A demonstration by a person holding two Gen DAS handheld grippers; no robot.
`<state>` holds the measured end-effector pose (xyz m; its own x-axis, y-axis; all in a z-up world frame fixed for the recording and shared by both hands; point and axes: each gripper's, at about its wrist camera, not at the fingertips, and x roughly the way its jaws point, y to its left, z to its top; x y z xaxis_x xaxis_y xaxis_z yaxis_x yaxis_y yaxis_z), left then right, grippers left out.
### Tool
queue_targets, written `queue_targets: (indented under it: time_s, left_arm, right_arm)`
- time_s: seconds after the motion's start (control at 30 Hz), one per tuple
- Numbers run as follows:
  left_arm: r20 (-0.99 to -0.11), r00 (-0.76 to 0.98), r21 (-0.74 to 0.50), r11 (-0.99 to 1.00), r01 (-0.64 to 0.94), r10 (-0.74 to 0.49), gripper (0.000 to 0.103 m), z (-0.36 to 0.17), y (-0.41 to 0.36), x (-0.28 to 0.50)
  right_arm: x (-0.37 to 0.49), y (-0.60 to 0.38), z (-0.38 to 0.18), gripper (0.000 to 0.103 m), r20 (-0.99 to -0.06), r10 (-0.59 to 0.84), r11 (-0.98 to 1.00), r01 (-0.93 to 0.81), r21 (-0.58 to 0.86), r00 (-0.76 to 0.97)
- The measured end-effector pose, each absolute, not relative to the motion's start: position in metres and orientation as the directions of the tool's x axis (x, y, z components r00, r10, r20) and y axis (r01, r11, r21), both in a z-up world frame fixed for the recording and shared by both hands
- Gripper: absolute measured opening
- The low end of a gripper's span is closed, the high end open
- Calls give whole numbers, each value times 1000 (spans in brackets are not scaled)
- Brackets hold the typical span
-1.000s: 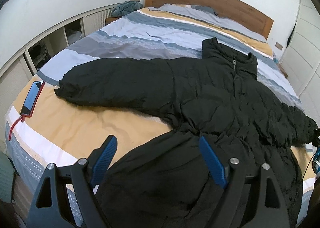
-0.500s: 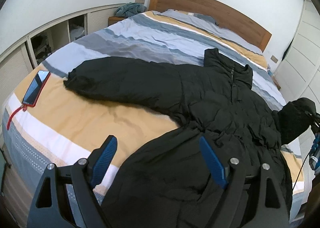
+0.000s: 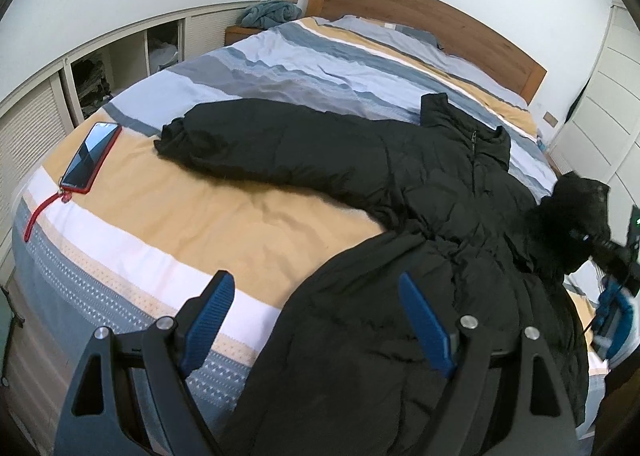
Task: Fold large clothes
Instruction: 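Lift the sleeve and fold it across the jacket body with the right gripper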
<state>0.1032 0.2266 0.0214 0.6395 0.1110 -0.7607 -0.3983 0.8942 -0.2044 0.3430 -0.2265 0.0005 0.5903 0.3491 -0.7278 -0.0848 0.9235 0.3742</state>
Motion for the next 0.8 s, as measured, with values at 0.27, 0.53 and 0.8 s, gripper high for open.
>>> queue_targets:
  time_s: [0.27, 0.53, 0.8]
  left_arm:
    - [-769, 628, -195, 892, -408, 119, 84, 22, 225, 89]
    - [-752, 651, -173, 920, -350, 106, 84, 45, 194, 81]
    - [-727, 685, -148, 961, -234, 55, 84, 78, 130, 90]
  right_arm:
    - [317, -183, -48, 11, -811, 324, 944, -117, 307, 487]
    - [294, -184, -62, 63, -838, 375, 927, -154, 342, 395]
    - [240, -194, -28, 64, -781, 480, 876, -266, 403, 400]
